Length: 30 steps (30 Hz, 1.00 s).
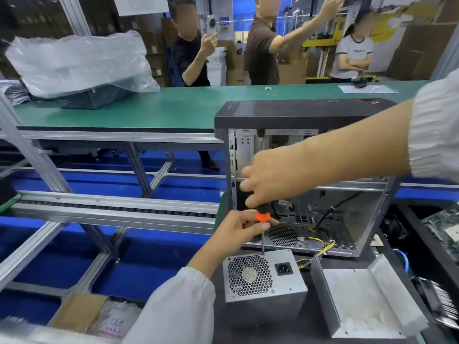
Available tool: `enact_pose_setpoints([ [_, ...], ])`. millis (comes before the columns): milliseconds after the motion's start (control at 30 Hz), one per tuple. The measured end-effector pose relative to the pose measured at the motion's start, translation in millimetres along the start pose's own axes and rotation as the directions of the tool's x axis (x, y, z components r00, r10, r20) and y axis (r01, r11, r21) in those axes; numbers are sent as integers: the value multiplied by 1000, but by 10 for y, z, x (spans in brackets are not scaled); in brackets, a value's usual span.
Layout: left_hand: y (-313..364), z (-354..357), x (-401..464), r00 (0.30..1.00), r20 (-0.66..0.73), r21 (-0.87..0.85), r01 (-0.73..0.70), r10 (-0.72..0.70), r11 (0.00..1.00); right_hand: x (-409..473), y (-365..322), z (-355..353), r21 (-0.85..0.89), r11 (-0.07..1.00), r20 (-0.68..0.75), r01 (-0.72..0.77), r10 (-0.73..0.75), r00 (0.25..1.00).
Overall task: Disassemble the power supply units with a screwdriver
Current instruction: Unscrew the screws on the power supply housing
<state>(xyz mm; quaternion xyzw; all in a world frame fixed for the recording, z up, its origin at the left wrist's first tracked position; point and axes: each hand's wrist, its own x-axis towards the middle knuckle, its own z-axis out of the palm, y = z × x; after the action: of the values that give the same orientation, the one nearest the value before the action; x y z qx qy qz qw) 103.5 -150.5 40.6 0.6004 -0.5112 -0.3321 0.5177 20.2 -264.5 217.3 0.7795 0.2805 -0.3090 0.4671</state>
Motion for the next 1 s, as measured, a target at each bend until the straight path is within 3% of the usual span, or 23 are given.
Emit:
enact_pose_setpoints([
  [33,-10,-15,-13,1000,-4,-19,0,0,1000,-44,-31,-10,-65,998,-225,-11,-4,974],
  [100,-14,-10,-47,1000,-17,-8,-11,11,1000,-44,-7,101,-259,962,-304,-84,1,953],
  [133,-12,3,-53,999,-31,18,-22,23,1000,-50,-50,52,-157,978,-246,-138,97,964],
  [167,-7,18,-42,998,-45,46,-38,40,998,-52,-62,3,71,974,-170,-217,226,959],
  [200,-7,34,-16,997,-54,78,-52,56,996,-38,-48,-72,337,893,5,-300,317,948],
  [267,-4,84,31,995,-51,156,-73,82,985,32,77,-137,729,447,440,-519,274,855],
  [300,-6,109,44,995,-49,187,-79,90,979,32,163,-157,775,192,580,-602,163,798],
  [333,-20,131,45,995,-53,201,-78,90,976,12,212,-160,755,54,648,-653,85,757],
  [367,-25,145,48,995,-54,201,-73,85,977,13,234,-116,754,50,650,-654,85,755],
  [400,-26,156,51,996,-49,189,-68,78,980,3,191,-102,763,114,625,-636,116,772],
  [433,-20,157,53,997,-39,159,-63,70,985,-7,127,-80,759,279,558,-588,184,809],
  [533,1,125,50,999,2,-14,-41,41,999,-27,-94,72,503,786,126,-361,346,930],
  [600,-4,88,34,999,-9,-61,-37,36,997,-90,-175,148,231,941,-198,-249,296,934],
  [667,-5,70,-10,998,-26,-52,-58,57,997,-94,-191,163,203,961,-354,-190,253,900],
  [700,-3,67,-23,997,-38,-36,-66,65,997,-100,-182,116,314,929,-350,-198,307,885],
  [767,1,62,-25,995,-84,-6,-61,60,998,-123,-116,20,640,721,-183,-265,478,859],
  [800,3,63,-22,993,-105,5,-59,59,998,-117,-92,-19,687,647,-106,-331,540,835],
  [900,-6,97,-31,989,-126,19,-70,71,997,-75,-79,-65,482,731,-48,-484,573,818],
  [1000,-18,110,-58,983,-164,-44,-87,78,995,-54,-117,-61,638,641,-41,-426,581,813],
])
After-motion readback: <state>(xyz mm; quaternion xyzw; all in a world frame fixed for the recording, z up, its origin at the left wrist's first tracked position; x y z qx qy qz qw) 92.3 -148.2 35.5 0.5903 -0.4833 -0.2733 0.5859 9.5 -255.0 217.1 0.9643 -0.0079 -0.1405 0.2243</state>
